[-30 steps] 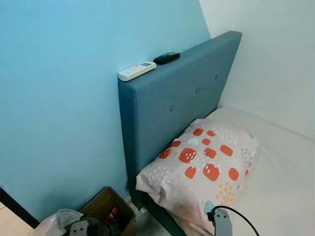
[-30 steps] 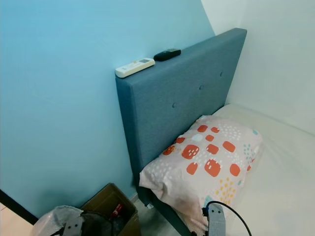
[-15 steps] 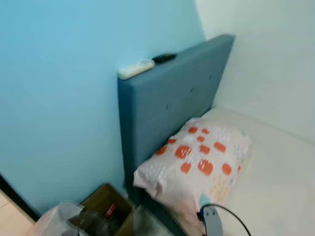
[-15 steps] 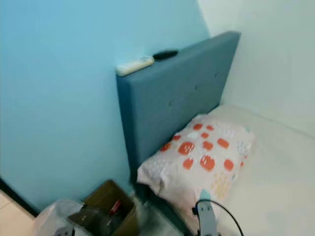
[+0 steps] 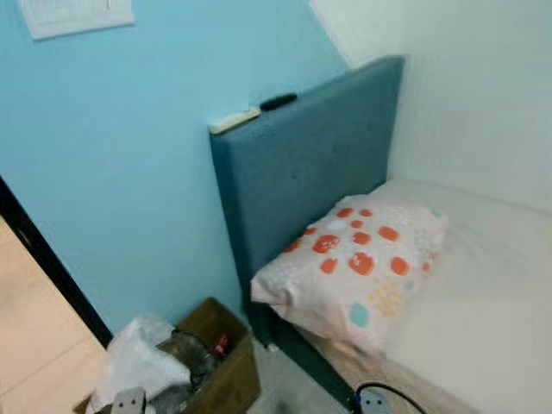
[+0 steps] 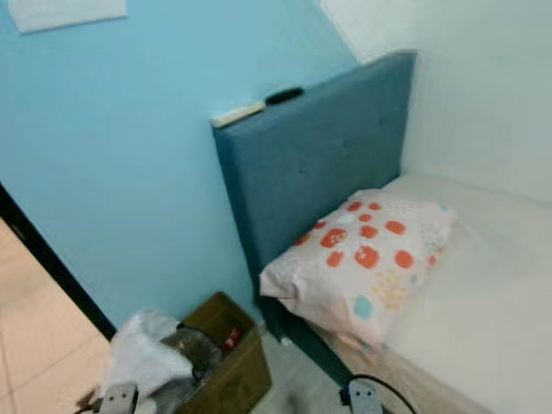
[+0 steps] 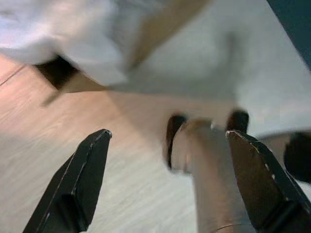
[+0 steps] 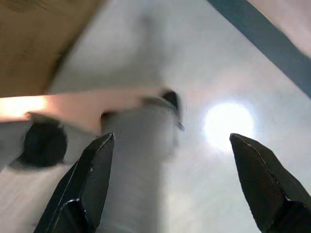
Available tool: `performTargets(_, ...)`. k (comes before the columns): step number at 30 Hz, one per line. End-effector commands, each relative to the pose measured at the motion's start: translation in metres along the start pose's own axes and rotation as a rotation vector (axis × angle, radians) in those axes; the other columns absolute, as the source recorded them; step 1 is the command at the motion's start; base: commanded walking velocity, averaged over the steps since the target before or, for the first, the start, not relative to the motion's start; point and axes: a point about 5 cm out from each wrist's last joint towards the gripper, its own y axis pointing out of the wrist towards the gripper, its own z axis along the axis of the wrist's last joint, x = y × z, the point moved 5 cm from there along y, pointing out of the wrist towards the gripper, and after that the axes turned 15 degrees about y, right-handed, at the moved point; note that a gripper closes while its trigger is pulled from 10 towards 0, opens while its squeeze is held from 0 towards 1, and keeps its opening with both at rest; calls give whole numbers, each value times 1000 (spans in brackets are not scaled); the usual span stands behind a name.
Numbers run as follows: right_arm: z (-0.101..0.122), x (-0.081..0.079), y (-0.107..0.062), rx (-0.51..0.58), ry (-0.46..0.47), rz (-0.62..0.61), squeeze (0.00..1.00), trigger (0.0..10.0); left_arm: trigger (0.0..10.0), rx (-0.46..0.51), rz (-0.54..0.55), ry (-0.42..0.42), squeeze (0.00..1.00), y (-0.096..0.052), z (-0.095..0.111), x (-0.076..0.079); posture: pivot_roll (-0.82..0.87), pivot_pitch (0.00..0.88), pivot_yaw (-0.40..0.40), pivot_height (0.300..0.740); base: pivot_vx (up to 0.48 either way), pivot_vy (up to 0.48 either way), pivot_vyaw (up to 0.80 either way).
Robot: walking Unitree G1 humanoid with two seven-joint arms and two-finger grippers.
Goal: Clean up the room
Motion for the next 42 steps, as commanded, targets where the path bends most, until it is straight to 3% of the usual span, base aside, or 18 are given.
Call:
performTargets(1, -6, -2, 0, -23, 7, 3, 0, 10000, 10000, 9, 10, 5, 0, 1, 5, -2, -43, 0, 31, 740, 0, 0, -800)
performTargets(14, 2, -6, 1, -28, -76, 13, 0, 10000, 10000, -5, 29, 24, 0, -1, -7, 0, -8, 0, -3, 740, 0, 0, -800)
performTargets(36, 8, -4, 1, -11, -79, -4, 0, 10000, 10000, -9, 32, 62, 0, 0, -3, -1, -13, 0, -1, 740, 0, 0, -800)
performTargets(42, 11, -4, 1, -2, -73, -11, 0, 10000, 10000, -22, 34, 75, 0, 0, -6, -1, -11, 0, -2, 740, 0, -191, 0)
